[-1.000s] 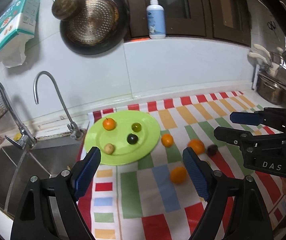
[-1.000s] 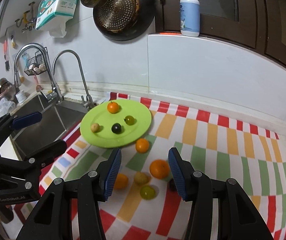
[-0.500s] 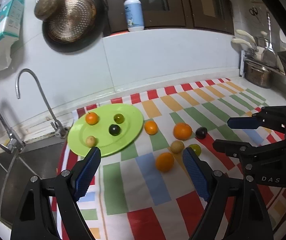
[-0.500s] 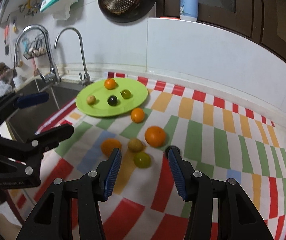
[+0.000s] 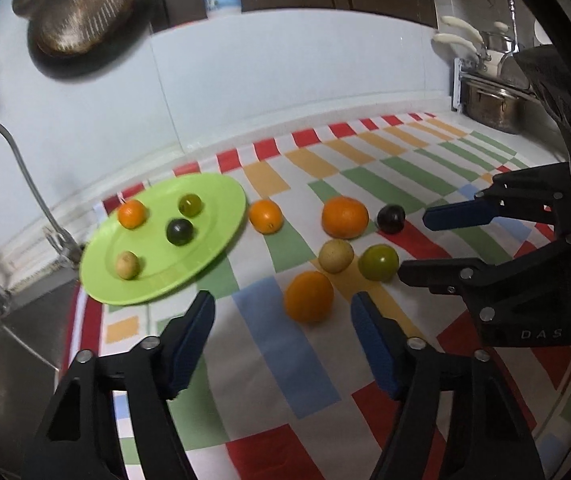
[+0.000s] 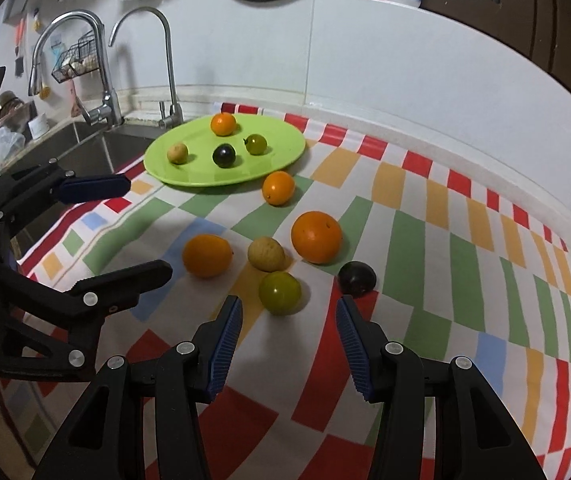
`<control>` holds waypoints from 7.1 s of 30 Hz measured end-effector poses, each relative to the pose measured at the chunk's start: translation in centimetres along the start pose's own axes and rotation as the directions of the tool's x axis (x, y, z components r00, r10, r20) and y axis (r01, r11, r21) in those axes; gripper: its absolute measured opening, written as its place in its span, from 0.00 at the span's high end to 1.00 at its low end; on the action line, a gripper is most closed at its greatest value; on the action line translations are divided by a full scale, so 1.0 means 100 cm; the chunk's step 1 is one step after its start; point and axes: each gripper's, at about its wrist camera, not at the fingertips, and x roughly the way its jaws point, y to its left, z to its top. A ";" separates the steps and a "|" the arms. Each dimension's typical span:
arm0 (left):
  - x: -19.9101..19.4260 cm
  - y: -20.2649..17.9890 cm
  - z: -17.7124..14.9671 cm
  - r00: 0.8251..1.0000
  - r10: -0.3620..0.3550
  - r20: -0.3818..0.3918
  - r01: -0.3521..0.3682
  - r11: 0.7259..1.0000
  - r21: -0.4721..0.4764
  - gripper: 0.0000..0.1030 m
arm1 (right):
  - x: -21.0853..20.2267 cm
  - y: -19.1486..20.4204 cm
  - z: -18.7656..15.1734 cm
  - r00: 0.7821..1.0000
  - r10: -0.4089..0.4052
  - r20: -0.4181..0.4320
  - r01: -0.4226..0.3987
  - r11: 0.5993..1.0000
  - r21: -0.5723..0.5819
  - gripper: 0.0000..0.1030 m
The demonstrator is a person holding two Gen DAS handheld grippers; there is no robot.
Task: Organize fruits
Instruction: 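Withdraw both tools from the plate toward the remaining fruits, then grasp the large orange with the left tool while the right tool grasps the green lime, then carry the orange and the lime over the green plate with both tools, then lower both fruits onto the green plate and open both tools, then withdraw both tools from the plate back toward the remaining fruits, then grasp the brown round fruit with the left tool while the right tool grasps the dark plum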
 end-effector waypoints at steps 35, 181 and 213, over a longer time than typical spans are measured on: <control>0.032 0.004 0.007 0.988 -0.103 -0.115 0.088 0.987 -0.131 0.68 | 0.037 -0.012 0.005 0.991 0.127 -0.052 -0.121 0.988 0.093 0.71; -0.048 -0.004 0.038 0.991 0.129 0.044 -0.118 0.971 -0.208 0.14 | -0.069 -0.038 0.022 0.979 -0.141 0.149 0.119 0.982 0.146 0.35; 0.049 -0.016 0.028 0.996 -0.037 -0.085 0.025 0.991 -0.133 0.35 | 0.012 -0.055 0.004 0.999 -0.049 -0.007 0.049 0.992 0.120 0.41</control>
